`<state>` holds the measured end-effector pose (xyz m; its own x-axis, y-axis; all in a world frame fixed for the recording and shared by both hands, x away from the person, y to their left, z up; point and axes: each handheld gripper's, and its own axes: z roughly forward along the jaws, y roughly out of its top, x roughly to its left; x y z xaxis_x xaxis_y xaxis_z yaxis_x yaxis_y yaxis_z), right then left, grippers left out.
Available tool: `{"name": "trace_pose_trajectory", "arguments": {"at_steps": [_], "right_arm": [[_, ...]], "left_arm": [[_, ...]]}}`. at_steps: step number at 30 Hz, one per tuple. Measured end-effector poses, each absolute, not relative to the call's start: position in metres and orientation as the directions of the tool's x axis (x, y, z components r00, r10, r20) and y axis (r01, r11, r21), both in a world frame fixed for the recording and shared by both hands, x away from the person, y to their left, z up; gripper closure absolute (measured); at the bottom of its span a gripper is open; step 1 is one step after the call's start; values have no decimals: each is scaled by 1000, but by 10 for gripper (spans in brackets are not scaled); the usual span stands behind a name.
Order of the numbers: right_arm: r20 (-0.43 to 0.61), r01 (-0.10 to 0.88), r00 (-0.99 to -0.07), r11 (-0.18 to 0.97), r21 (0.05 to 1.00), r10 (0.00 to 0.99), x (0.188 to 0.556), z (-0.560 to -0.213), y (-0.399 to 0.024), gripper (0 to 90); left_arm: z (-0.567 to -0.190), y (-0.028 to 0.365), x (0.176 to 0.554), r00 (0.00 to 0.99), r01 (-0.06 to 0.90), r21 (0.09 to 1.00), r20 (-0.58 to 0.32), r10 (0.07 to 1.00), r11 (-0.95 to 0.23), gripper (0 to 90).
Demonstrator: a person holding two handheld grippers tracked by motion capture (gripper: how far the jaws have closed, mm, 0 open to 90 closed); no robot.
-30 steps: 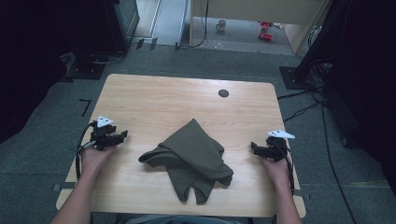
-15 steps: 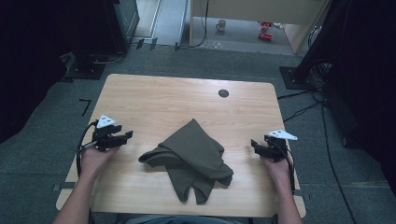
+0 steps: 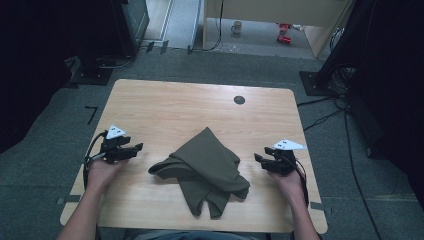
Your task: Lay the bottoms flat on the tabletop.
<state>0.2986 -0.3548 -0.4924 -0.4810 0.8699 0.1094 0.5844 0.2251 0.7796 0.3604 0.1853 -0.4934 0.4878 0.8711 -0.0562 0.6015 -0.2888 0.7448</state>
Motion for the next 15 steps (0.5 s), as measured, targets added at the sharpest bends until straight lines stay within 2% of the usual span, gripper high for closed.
{"name": "trace_pose_trajectory", "arguments": {"at_steps": [5, 15], "right_arm": [[114, 568, -515, 238, 788, 850, 296, -485, -342, 476], [117, 535, -578, 266, 802, 807, 286, -472, -316, 461]], "left_arm": [[-497, 190, 362, 467, 615, 737, -55, 883, -280, 394], [-510, 197, 369, 439, 641, 717, -48, 897, -275, 395]]}}
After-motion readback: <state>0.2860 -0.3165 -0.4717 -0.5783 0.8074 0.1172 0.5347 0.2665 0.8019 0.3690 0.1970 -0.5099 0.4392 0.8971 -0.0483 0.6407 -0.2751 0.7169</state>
